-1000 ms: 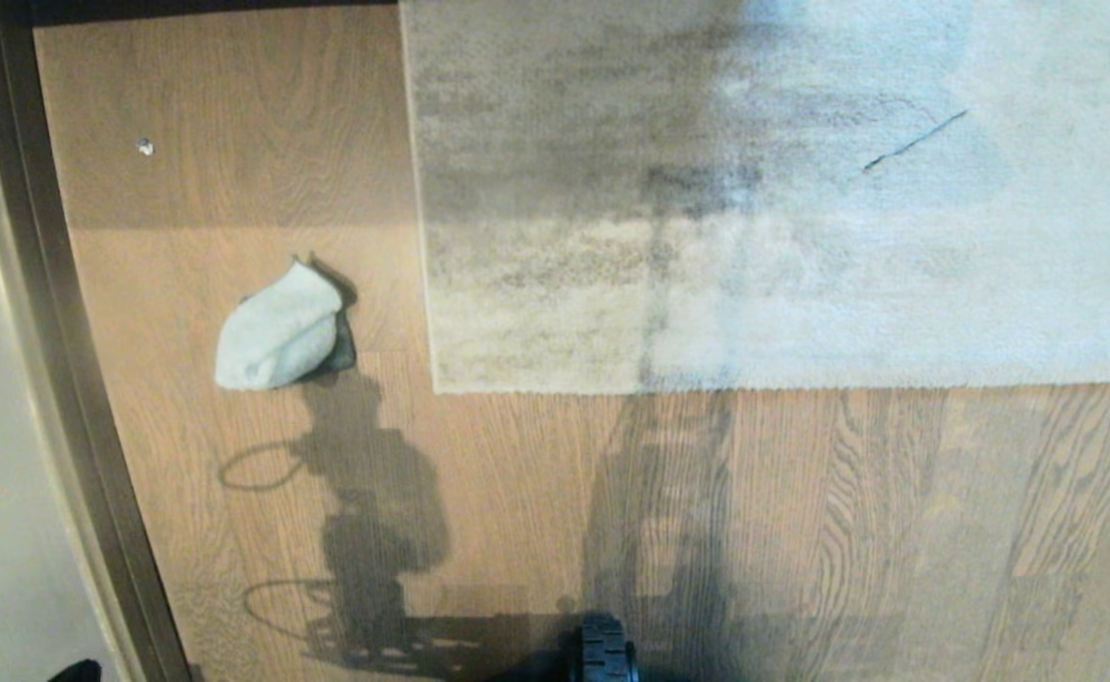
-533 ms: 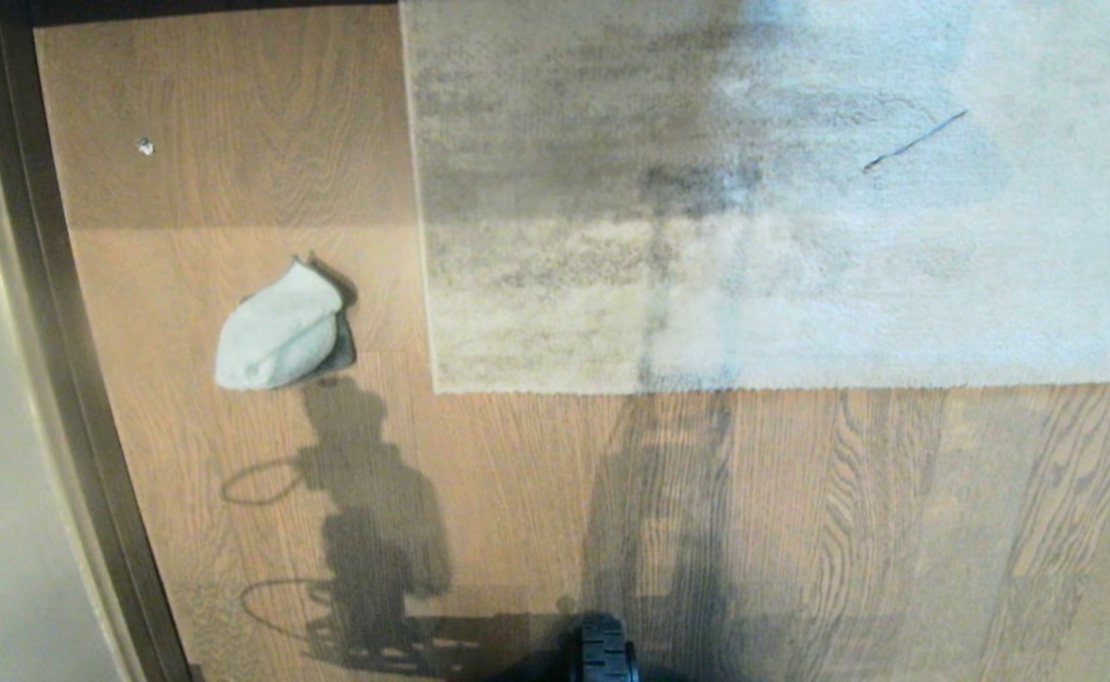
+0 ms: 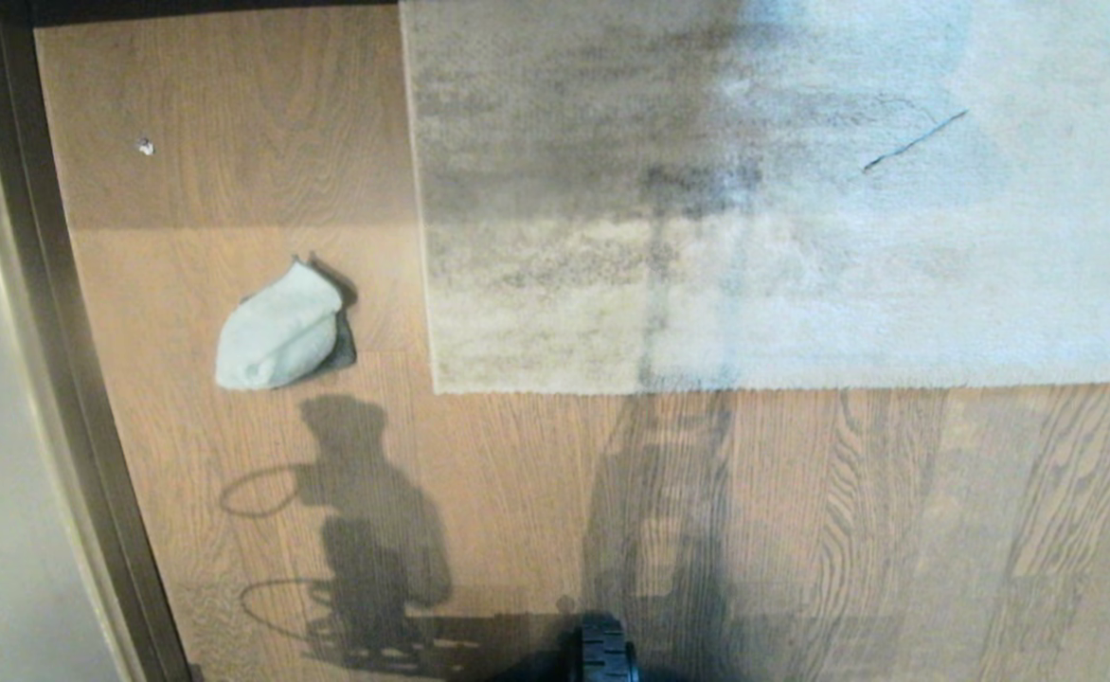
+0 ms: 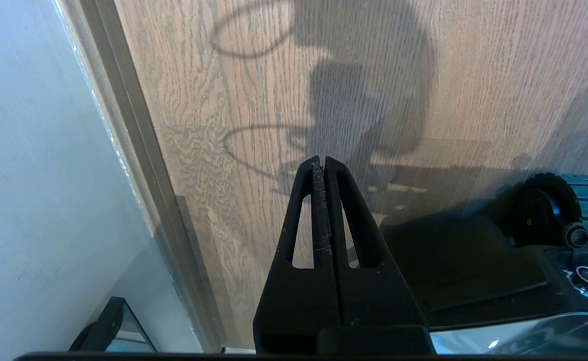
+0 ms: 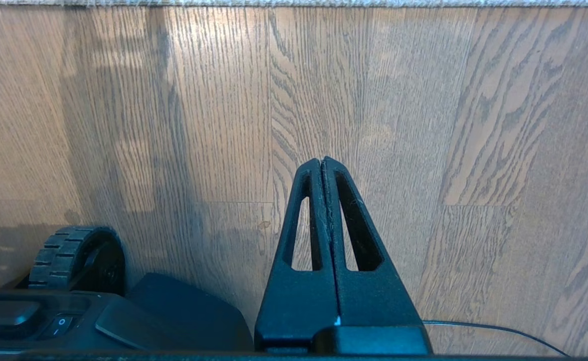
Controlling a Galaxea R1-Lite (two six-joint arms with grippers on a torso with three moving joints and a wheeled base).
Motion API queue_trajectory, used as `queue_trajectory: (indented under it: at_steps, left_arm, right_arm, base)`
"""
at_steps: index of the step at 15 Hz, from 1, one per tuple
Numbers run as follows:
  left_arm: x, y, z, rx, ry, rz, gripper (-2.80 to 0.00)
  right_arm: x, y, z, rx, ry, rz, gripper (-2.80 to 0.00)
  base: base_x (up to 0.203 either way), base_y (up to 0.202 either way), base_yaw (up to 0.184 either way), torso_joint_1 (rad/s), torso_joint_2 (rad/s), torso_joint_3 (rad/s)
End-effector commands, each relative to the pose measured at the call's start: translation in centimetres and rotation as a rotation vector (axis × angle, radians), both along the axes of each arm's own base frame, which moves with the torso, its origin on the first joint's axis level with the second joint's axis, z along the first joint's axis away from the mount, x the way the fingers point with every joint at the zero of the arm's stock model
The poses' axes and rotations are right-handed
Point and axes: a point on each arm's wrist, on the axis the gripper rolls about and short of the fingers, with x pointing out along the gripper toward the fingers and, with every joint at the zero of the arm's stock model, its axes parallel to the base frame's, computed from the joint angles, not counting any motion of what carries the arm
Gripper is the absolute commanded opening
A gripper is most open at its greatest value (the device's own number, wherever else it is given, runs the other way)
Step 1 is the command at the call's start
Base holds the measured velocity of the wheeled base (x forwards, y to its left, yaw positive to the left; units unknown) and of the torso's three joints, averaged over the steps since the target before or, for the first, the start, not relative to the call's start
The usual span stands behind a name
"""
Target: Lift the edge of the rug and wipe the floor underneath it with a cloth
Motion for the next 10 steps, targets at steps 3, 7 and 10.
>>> queue_trajectory:
  at_steps: [3,7,10]
  left_arm:
    - [0.01,0.00,-0.04,-0.001,0.004,0.001,-2.80]
    - [0.01,0.01,-0.04,-0.002,0.004,0.003,-2.80]
    - [0.00,0.00,-0.03,-0.002,0.002,0.000,-2.80]
  right_arm:
    - [0.01,0.00,0.01,-0.001,0.001,0.000,-2.80]
    - [0.01,0.00,0.01,-0.001,0.001,0.000,-2.80]
    - [0.01,0.00,0.01,-0.001,0.001,0.000,-2.80]
  base:
    - [0.000,0.000,0.000,0.000,0.00,0.000]
    - [0.000,0.000,0.000,0.000,0.00,0.000]
    - [0.000,0.000,0.000,0.000,0.00,0.000]
